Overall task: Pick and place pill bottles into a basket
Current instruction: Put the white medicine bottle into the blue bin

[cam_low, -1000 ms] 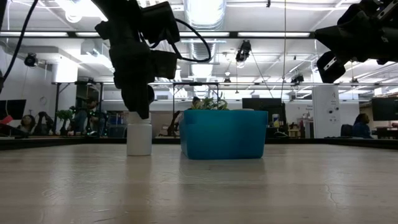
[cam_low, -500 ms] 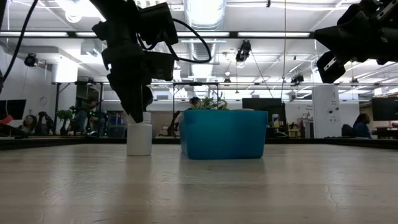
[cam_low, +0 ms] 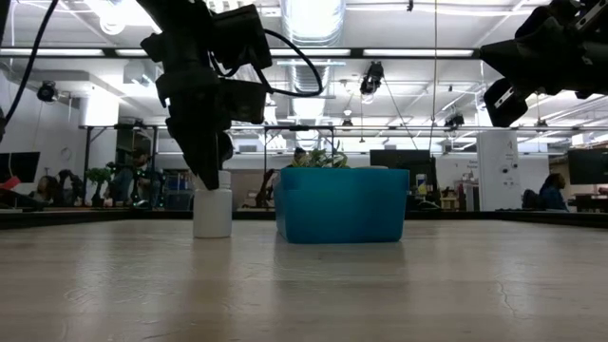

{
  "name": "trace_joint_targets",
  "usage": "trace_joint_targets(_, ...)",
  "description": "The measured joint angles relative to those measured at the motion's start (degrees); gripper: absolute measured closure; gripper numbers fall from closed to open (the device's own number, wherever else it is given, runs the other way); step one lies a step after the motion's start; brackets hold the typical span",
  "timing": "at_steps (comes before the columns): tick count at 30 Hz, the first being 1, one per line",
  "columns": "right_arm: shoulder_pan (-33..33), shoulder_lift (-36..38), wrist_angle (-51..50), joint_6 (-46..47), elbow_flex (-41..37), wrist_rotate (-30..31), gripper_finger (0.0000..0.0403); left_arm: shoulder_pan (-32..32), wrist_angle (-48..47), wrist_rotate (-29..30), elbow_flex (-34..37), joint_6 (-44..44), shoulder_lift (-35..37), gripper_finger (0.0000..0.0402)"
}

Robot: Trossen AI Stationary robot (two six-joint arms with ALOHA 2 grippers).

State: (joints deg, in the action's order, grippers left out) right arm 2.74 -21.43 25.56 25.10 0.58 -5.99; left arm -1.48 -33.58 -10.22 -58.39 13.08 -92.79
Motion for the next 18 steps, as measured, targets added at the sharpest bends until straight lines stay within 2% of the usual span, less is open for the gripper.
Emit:
trace_joint_targets(9, 0.0, 0.0, 0.0, -0.02, 0.0, 0.14, 0.0394, 0.0, 0.17, -0.04, 0.28, 0.0, 0.19, 0.0246)
trace_joint_targets(18, 0.0, 0.0, 0.0, -0.07, 0.0, 0.12, 0.0394, 0.0, 0.0, 0.2, -0.12, -0.65, 0.19, 0.0248)
